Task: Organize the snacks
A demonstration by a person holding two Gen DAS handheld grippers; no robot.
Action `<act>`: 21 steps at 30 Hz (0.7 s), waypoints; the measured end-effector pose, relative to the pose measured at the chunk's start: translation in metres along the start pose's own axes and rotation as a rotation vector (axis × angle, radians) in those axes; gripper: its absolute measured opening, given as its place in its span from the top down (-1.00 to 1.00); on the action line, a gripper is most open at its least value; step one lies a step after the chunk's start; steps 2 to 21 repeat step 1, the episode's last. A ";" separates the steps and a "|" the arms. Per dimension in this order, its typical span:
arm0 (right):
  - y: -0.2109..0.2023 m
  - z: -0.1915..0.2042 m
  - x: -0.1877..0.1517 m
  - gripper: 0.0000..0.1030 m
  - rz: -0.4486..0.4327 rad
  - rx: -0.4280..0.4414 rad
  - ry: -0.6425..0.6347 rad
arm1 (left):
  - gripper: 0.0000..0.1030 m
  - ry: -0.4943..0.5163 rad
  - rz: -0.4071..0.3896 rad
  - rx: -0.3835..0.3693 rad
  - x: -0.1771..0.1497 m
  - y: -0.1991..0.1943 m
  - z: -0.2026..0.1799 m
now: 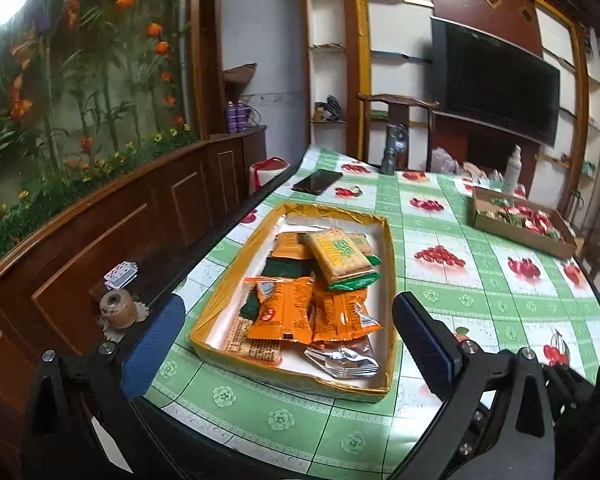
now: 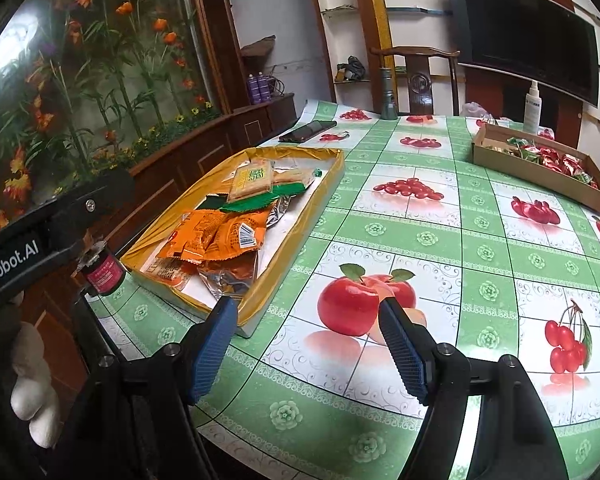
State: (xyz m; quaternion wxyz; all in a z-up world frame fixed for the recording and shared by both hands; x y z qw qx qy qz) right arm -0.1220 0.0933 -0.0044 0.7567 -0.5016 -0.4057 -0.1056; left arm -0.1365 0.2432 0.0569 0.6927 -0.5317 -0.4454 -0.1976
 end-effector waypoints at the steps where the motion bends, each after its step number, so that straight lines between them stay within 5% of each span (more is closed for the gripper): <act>1: 0.000 -0.003 0.001 -0.45 0.003 0.001 0.005 | -1.00 0.020 0.016 0.004 0.000 0.002 -0.006; 21: 0.000 -0.003 0.001 -0.45 0.003 0.001 0.005 | -1.00 0.020 0.016 0.004 0.000 0.002 -0.006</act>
Point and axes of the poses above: each gripper's, at about its wrist camera, not at the fingertips, and y roughly the way its jaws point, z to its left, x to its top, the point moved 10 cm from there along y, roughly the way its jaws point, and after that the axes turned 4 degrees about z, right-handed, at the moved point
